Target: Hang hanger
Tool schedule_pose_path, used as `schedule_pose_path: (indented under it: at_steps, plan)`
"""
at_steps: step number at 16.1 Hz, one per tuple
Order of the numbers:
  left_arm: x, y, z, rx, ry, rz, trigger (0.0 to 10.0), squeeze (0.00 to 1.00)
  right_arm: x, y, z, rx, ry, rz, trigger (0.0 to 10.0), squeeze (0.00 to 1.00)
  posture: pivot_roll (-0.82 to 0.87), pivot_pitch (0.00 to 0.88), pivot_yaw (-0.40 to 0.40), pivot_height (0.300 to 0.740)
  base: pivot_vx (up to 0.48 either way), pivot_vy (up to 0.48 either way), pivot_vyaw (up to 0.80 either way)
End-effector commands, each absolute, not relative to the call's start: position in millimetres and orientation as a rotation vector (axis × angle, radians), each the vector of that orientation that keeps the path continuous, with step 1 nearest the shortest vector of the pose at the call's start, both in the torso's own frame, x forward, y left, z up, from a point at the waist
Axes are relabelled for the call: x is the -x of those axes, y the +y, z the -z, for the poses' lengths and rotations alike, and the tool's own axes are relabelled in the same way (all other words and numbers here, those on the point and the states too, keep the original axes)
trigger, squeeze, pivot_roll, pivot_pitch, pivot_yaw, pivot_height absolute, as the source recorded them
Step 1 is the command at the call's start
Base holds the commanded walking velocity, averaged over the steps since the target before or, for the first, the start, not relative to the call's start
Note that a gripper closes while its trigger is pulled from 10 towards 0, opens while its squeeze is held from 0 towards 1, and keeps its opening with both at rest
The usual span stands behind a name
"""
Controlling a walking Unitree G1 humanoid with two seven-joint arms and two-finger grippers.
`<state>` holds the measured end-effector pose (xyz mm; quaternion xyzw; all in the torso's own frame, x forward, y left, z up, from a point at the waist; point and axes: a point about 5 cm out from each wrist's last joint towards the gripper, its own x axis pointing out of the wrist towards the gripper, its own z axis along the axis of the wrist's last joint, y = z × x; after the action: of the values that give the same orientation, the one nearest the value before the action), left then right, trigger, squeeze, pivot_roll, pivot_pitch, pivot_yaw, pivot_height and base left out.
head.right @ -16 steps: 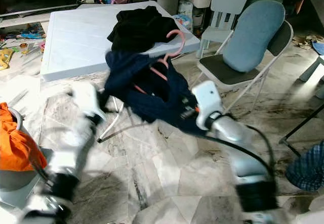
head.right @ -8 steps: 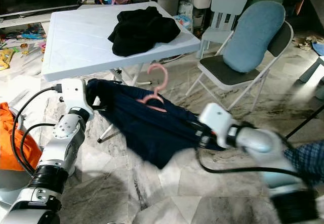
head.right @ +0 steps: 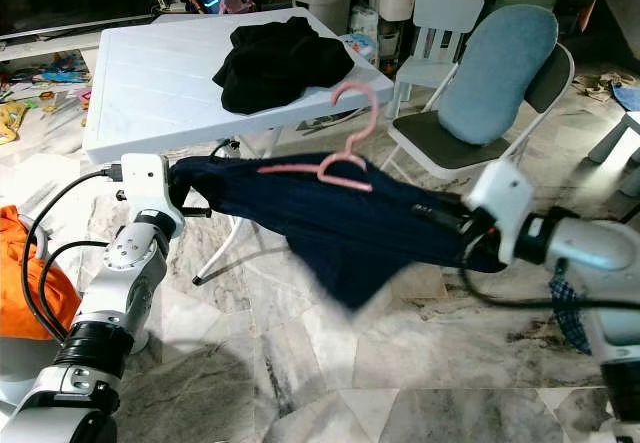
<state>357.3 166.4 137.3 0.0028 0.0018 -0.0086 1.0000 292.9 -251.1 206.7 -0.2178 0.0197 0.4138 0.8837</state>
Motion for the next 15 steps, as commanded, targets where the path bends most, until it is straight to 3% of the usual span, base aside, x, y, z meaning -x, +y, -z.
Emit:
schedule_pose_path:
  at_steps: [1, 6, 12, 15]
  plan:
    - [-349, 224, -126, 0.009, 0.076, -0.227, 0.0, 0.0, -288, -289, -234, 0.45, 0.015, -0.717, 10.0, 0.0, -0.18, 0.0, 0.043, 0.74, 0.0, 0.0, 0.0]
    - [-345, 222, -113, 0.042, 0.14, -0.21, 0.0, 0.0, -287, -287, -257, 0.329, -0.042, -0.79, 10.0, 0.0, -0.18, 0.0, 0.059, 0.74, 0.0, 0.0, 0.0]
    - [-350, 226, -127, 0.047, 0.122, -0.207, 0.0, 0.0, -265, -289, -231, 0.635, 0.185, -0.909, 10.0, 0.0, -0.18, 0.007, 0.083, 0.74, 0.0, 0.0, 0.0]
    - [-349, 203, -114, 0.07, 0.193, -0.087, 0.0, 0.0, -270, -269, -225, 0.795, 0.099, -0.881, 10.0, 0.0, -0.18, 0.001, 0.082, 0.74, 0.0, 0.0, 0.0]
